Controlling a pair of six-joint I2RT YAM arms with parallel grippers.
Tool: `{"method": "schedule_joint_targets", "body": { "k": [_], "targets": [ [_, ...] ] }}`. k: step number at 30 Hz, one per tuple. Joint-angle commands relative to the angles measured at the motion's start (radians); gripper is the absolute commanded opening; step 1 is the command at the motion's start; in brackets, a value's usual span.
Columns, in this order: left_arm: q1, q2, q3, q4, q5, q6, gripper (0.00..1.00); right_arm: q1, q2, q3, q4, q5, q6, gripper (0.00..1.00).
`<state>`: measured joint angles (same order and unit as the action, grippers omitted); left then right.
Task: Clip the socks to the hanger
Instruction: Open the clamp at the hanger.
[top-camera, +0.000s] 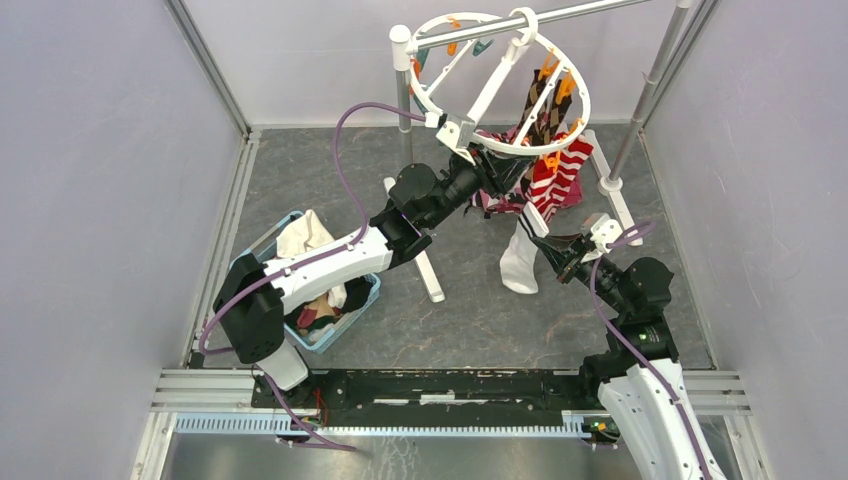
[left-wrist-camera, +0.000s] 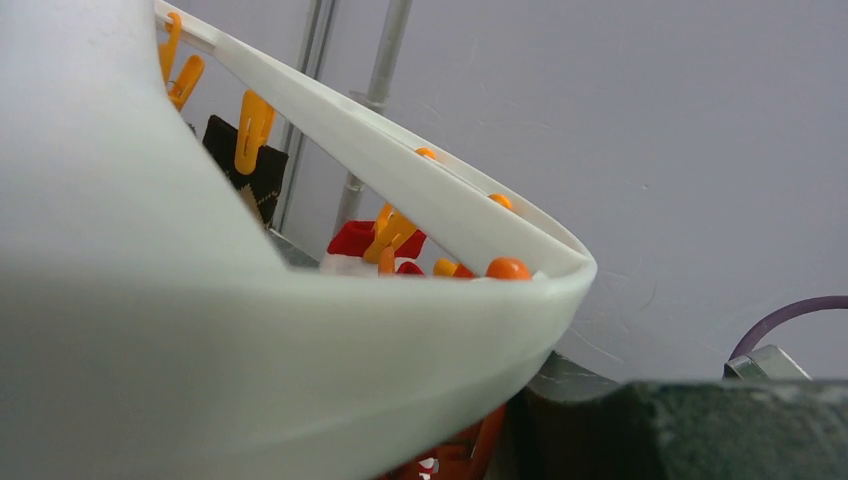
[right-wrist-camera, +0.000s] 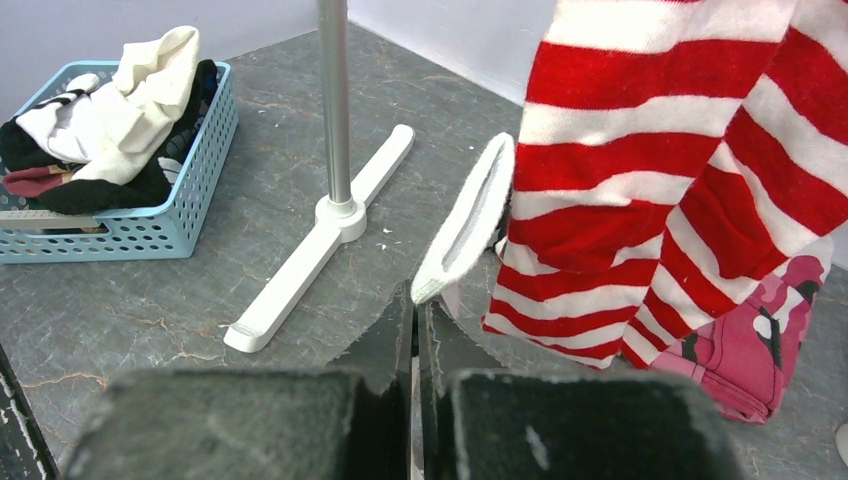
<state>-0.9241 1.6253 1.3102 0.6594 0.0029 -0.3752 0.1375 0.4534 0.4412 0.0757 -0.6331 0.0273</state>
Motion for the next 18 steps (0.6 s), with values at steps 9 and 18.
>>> {"method": "schedule_joint_targets", "body": {
  "k": [9,18],
  "targets": [
    [0.001,-0.028,0.015,0.037,0.005,-0.034,0.23,0.009,-0.006,0.036,0.045,-0.024,-0.013,0.00],
    [0.001,-0.050,-0.046,0.098,0.014,-0.021,0.45,0.010,-0.010,0.033,0.041,-0.022,-0.016,0.00]
  ]
}}
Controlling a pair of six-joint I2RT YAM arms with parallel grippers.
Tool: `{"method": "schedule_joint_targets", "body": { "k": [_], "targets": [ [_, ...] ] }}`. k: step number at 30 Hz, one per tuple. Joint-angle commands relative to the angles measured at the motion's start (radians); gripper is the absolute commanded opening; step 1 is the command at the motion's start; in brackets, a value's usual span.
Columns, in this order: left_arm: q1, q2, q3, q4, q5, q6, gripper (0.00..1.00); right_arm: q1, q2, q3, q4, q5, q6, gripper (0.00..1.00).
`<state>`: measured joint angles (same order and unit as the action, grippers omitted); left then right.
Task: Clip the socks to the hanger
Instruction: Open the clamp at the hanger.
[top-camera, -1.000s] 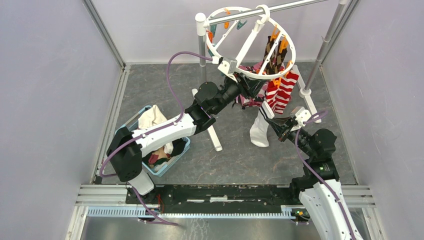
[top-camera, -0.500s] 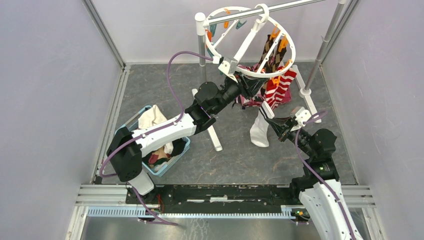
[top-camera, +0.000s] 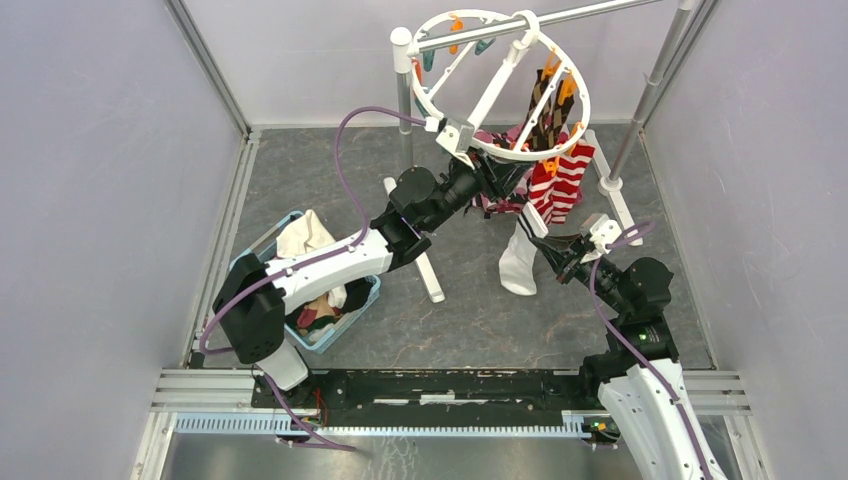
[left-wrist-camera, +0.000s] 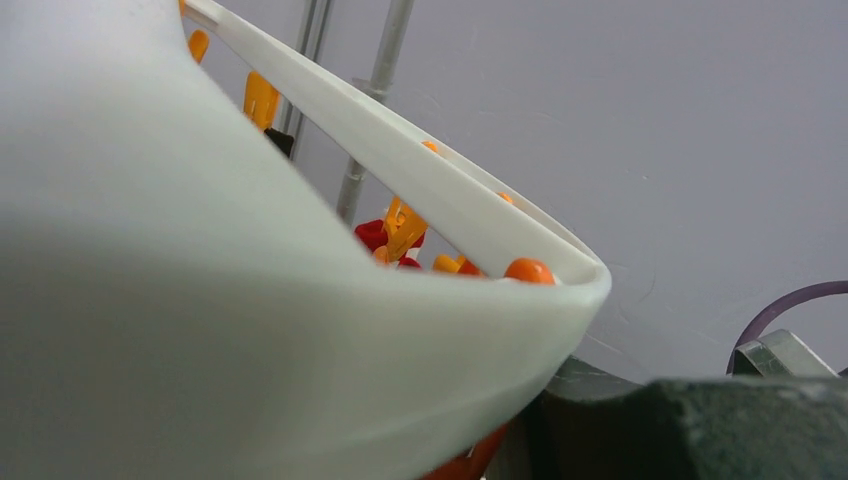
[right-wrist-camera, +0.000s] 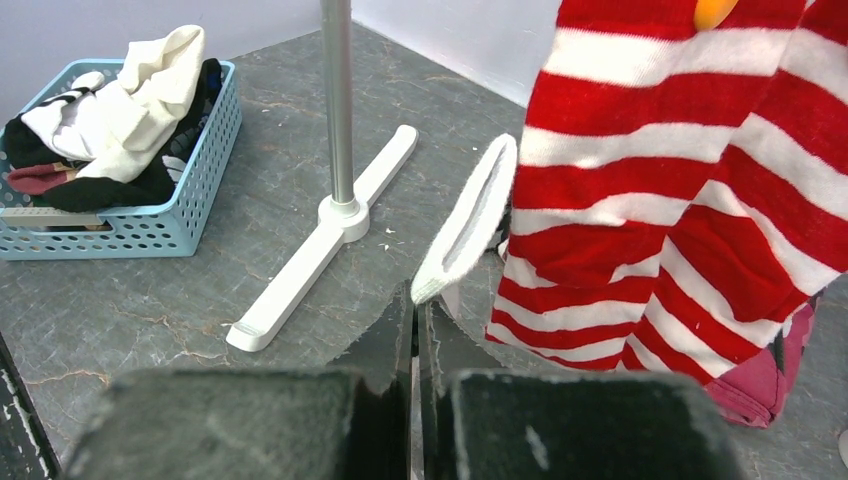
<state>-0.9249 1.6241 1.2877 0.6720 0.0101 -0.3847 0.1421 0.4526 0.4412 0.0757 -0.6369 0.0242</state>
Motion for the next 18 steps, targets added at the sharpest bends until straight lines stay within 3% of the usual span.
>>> {"method": "schedule_joint_targets", "body": {
  "k": [1,18],
  "targets": [
    [0.002,-0.050,-0.029,0.099,0.013,-0.010,0.47,0.007,-0.008,0.033,0.041,-0.017,-0.013,0.00],
    [0.001,-0.058,-0.067,0.194,0.047,0.017,0.57,0.008,-0.013,0.030,0.035,-0.011,-0.016,0.00]
  ]
}}
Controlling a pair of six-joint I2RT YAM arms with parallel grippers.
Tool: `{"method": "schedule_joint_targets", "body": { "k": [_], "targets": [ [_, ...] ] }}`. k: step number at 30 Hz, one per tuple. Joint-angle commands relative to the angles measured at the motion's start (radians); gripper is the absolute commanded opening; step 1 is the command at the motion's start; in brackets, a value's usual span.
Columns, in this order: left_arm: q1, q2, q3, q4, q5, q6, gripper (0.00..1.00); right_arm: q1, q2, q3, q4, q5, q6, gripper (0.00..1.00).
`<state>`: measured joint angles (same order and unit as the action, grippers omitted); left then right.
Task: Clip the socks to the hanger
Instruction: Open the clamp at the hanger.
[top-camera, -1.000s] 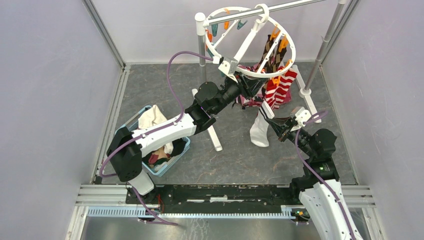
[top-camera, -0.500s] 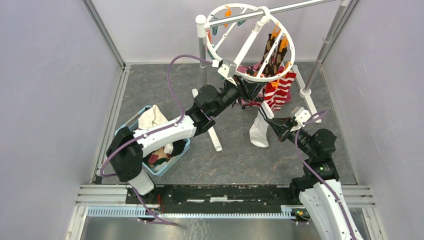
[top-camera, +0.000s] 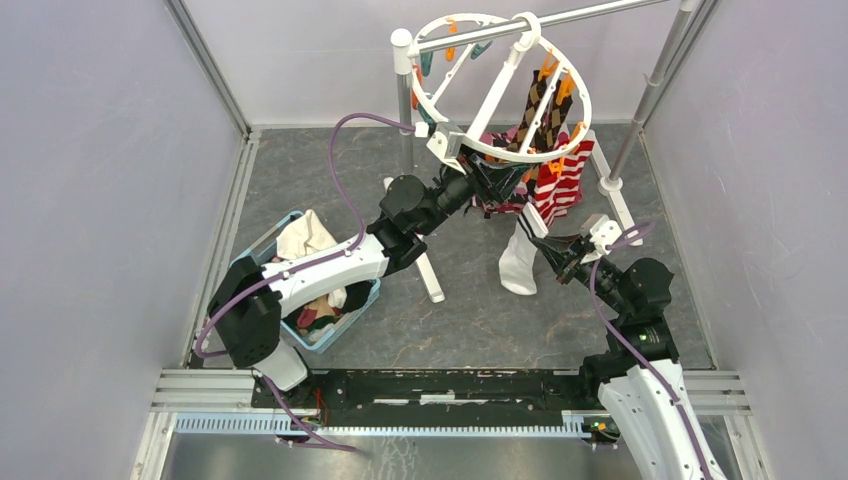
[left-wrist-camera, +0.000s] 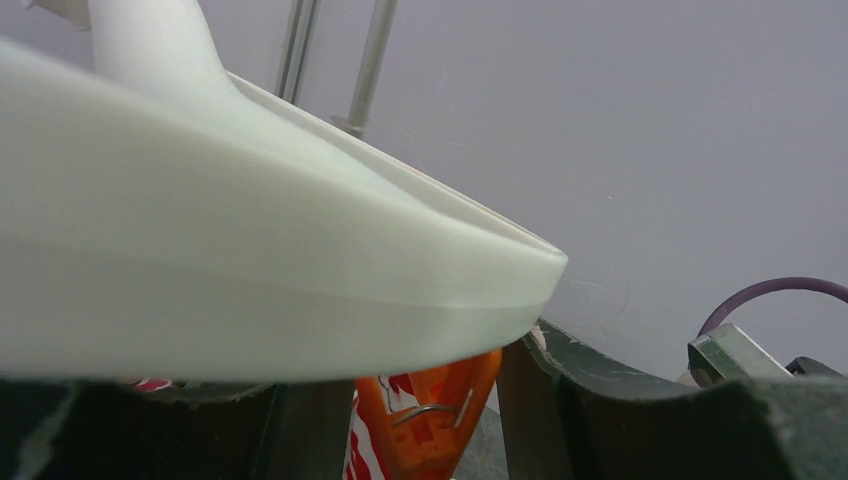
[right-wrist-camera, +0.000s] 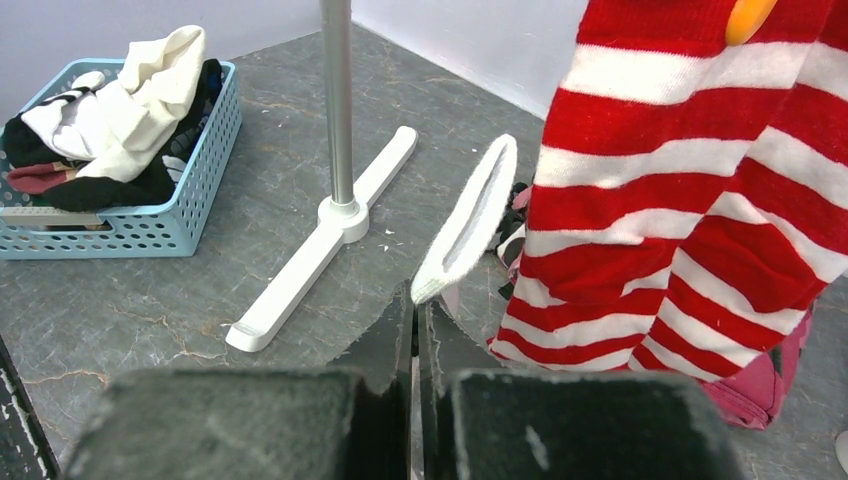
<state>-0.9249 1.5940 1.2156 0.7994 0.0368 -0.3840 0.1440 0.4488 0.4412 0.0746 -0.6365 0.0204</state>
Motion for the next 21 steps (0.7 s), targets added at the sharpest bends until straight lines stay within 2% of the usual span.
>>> {"method": "schedule_joint_targets", "body": {
  "k": [1,8,15,21],
  "targets": [
    [0.001,-0.026,0.008,0.066,0.023,0.016,0.57,0.008,-0.010,0.030,0.036,-0.011,-0.012,0.00],
    [0.001,-0.010,0.021,0.045,0.007,0.004,0.59,0.010,-0.009,0.033,0.034,-0.009,-0.012,0.00],
    [0.001,-0.004,0.021,0.032,-0.016,-0.024,0.70,0.012,-0.007,0.033,0.036,-0.008,-0.012,0.00],
    [0.002,-0.007,0.013,0.031,-0.012,-0.062,0.73,0.013,-0.006,0.031,0.039,-0.003,-0.013,0.00]
  ]
}}
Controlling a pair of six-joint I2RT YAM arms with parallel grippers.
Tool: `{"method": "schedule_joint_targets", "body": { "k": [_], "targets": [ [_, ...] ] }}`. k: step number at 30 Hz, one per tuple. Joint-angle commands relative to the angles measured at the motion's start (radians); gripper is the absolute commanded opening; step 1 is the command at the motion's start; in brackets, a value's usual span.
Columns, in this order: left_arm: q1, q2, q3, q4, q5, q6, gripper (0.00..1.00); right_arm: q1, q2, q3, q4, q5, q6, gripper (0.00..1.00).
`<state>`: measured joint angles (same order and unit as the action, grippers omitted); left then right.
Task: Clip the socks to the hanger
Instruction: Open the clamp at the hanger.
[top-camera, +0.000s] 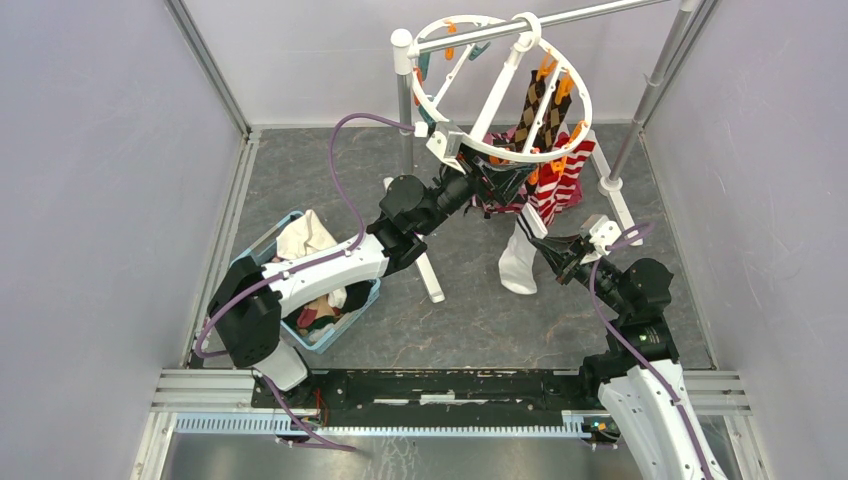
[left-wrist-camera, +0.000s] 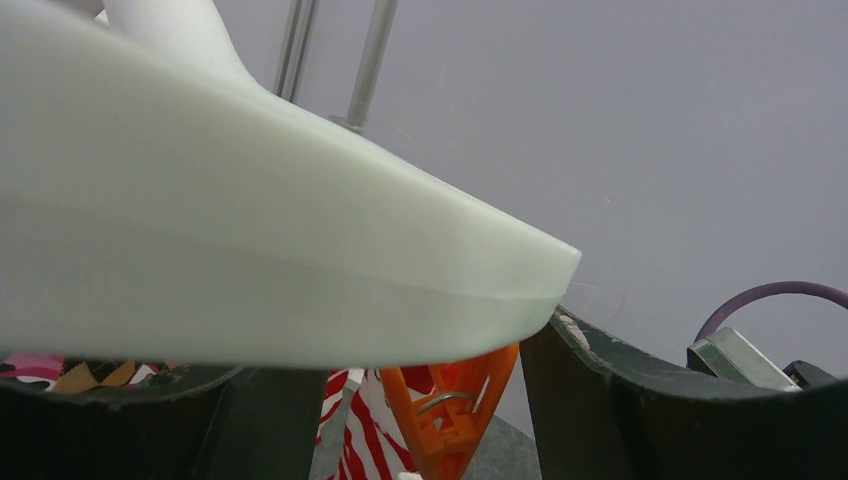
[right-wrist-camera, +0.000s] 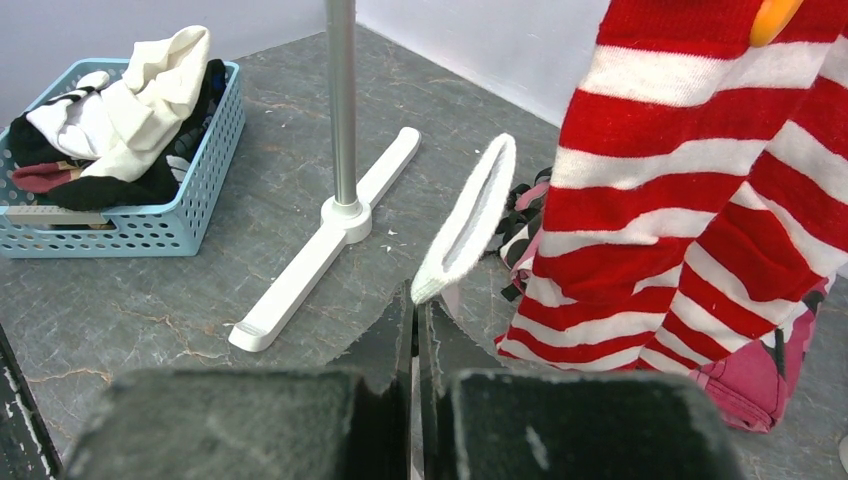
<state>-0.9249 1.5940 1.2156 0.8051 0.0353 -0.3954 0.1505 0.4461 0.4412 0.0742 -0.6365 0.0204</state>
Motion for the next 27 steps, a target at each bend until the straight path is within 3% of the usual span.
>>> {"method": "schedule_joint_targets", "body": {
  "k": [1,27],
  "targets": [
    [0.000,-0.006,0.014,0.026,-0.012,-0.056,0.73,0.007,-0.003,0.032,0.038,-0.004,-0.012,0.00],
    [-0.014,-0.038,-0.114,0.078,-0.004,-0.049,0.80,0.015,-0.011,0.023,0.024,0.023,-0.014,0.00]
  ]
}}
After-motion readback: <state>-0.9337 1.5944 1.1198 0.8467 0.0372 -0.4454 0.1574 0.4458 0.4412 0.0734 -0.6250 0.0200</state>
